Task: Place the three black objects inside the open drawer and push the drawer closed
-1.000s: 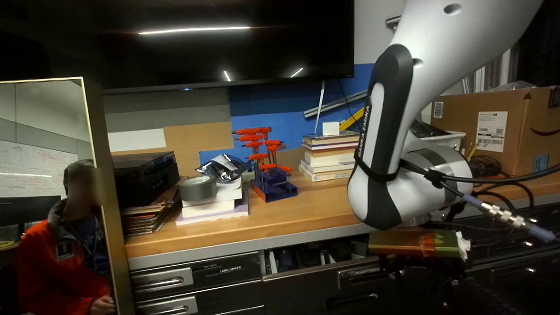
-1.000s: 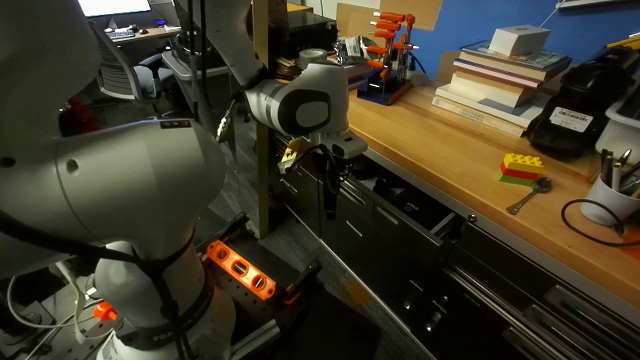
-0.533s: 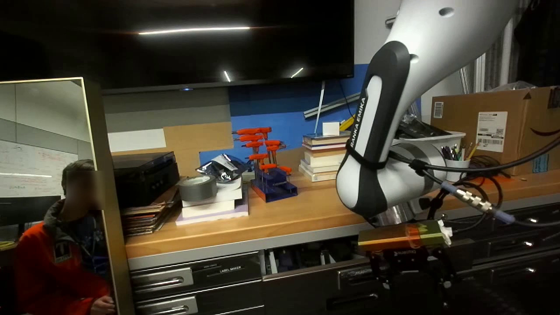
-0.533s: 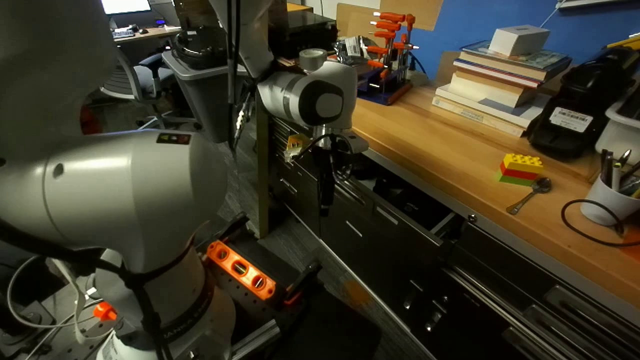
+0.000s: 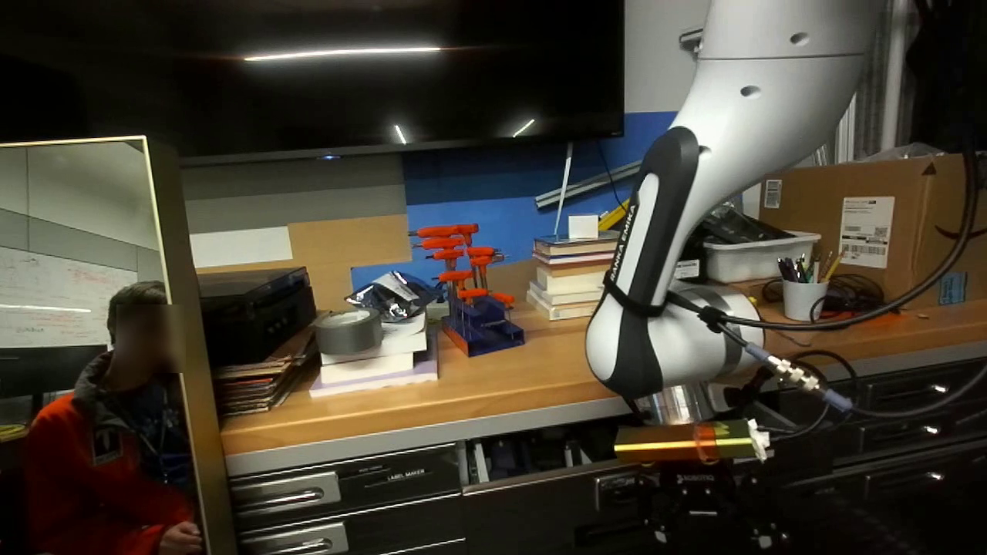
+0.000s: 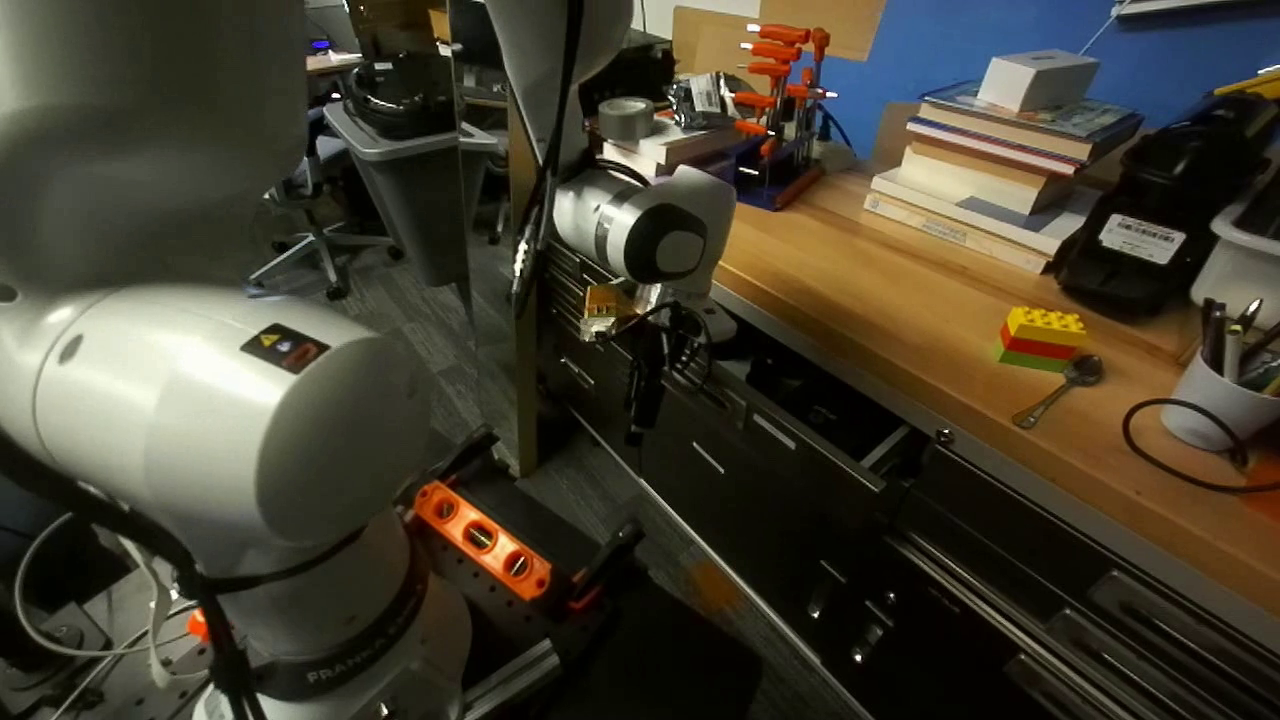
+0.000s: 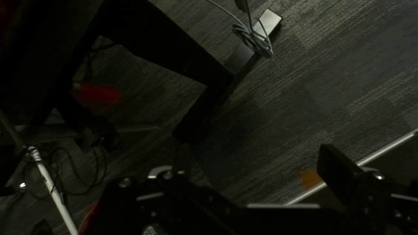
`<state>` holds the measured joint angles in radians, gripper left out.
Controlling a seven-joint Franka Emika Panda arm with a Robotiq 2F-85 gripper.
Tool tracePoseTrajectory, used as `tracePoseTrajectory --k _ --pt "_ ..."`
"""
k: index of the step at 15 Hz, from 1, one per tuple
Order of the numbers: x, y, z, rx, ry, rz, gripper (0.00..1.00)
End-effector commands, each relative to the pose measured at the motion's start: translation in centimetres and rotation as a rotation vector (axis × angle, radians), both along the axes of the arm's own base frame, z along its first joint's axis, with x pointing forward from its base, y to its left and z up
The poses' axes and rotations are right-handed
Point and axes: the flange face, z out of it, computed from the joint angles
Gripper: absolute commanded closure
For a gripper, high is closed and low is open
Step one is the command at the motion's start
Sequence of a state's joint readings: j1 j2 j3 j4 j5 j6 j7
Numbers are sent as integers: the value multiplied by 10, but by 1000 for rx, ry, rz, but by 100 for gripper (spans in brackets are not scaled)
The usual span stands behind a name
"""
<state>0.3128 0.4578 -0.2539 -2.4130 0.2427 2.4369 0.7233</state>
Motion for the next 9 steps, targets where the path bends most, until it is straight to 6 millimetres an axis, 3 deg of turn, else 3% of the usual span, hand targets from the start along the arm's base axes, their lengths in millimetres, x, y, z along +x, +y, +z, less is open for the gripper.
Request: tracePoseTrajectory --k 1,9 --pt "23 -2 -16 0 -128 -78 0" --pt "37 -13 -12 7 -372 -367 0"
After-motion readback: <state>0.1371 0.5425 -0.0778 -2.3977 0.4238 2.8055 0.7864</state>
